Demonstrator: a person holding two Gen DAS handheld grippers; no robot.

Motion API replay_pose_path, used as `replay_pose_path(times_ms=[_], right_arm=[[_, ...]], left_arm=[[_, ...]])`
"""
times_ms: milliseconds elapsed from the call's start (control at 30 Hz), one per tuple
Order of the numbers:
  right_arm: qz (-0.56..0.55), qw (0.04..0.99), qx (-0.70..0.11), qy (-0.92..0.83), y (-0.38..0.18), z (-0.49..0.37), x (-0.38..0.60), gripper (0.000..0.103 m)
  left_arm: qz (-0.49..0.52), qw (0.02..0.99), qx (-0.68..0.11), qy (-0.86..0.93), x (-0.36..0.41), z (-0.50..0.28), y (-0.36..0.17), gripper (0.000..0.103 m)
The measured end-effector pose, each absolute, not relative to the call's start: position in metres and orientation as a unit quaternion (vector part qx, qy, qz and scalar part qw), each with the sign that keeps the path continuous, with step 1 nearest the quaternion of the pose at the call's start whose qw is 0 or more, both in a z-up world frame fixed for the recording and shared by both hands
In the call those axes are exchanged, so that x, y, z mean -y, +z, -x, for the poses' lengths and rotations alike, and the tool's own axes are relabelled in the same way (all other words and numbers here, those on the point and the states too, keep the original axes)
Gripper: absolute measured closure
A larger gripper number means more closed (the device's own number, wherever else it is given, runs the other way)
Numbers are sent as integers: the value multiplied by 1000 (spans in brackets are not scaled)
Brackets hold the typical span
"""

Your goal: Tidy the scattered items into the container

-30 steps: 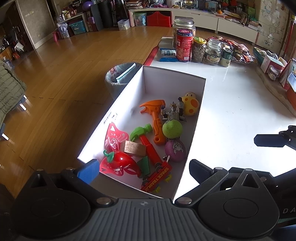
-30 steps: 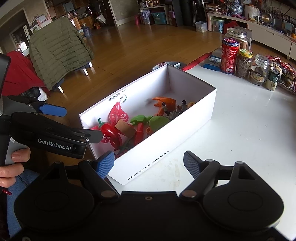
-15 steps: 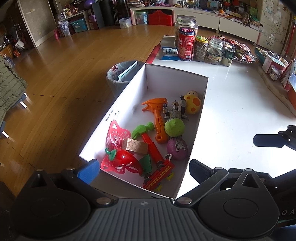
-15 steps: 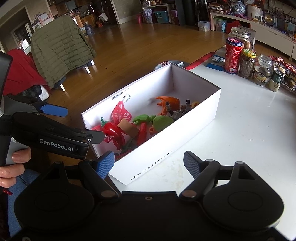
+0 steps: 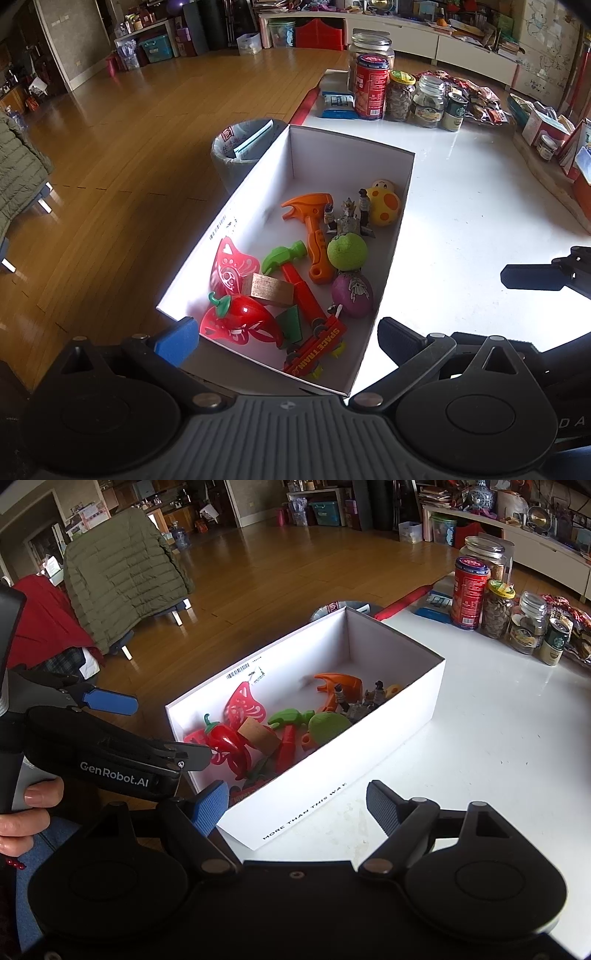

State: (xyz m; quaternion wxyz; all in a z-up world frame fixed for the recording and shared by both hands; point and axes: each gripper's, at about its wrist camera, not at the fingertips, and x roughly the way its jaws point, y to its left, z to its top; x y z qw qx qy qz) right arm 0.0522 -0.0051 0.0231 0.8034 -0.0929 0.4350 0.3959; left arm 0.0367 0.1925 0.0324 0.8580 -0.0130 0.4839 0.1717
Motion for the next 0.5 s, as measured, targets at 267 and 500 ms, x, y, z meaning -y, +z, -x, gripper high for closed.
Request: replay_pose_path(times_ms=[267,500], right_arm=[[98,802,-435,397,24,-53,3,24],[102,800,-435,401,24,-53,-1,24]], left_arm=[[14,858,-484,173,-194,-36,33,1],[10,860,-479,176,-194,-35,33,1]])
